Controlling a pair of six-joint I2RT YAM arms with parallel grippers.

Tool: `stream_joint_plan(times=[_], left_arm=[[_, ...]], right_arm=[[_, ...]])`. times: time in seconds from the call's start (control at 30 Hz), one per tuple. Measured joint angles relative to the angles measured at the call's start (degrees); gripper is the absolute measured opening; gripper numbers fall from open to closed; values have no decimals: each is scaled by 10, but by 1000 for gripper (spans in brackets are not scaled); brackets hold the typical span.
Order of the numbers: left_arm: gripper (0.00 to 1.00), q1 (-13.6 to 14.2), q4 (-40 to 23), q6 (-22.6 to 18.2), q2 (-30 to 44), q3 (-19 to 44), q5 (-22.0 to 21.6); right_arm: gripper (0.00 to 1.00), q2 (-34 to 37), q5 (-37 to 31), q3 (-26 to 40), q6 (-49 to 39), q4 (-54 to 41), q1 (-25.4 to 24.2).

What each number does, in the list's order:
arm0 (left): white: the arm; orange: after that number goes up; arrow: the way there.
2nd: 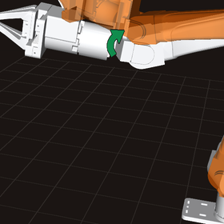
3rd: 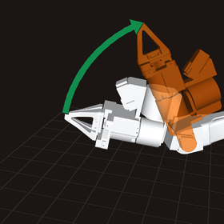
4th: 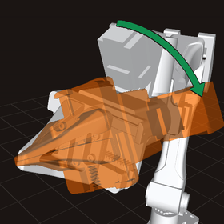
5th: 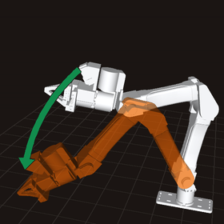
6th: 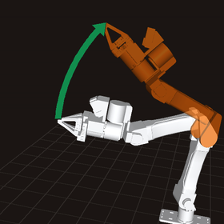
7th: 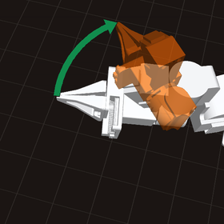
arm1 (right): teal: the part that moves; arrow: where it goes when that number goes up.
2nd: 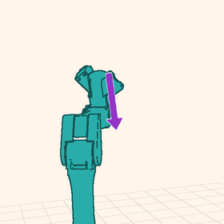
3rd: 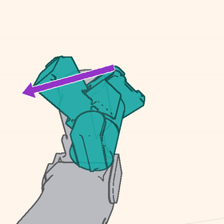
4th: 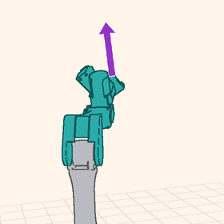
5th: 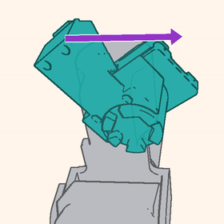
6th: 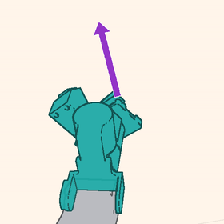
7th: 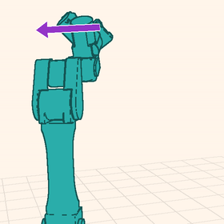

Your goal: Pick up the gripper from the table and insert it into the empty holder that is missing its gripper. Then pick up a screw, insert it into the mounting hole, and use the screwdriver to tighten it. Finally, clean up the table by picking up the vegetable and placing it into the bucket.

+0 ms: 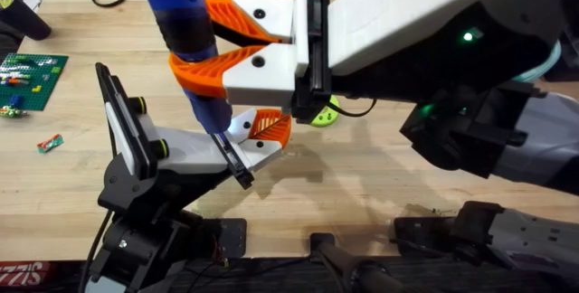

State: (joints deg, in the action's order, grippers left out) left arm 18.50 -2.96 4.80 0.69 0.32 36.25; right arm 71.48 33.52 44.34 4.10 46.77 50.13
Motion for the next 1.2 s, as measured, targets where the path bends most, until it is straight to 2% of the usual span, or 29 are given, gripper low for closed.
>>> stream_joint_plan(times=[0.1, 0.43, 0.6, 0.93, 1.2], left_arm=[[10, 0, -1, 0, 0, 0, 0], [10, 0, -1, 1, 0, 0, 0], [10, 0, -1, 1, 0, 0, 0], [10, 0, -1, 1, 0, 0, 0], [10, 0, 0, 1, 0, 0, 0]], right_arm=[[73, 2, 0, -1, 0, -15, 0], [73, 9, -38, -5, -1, 63, -2], [73, 9, -38, -5, -2, 64, -8], [73, -32, 41, -7, 2, 35, -76], [73, -44, 67, -7, 22, -7, -82]])
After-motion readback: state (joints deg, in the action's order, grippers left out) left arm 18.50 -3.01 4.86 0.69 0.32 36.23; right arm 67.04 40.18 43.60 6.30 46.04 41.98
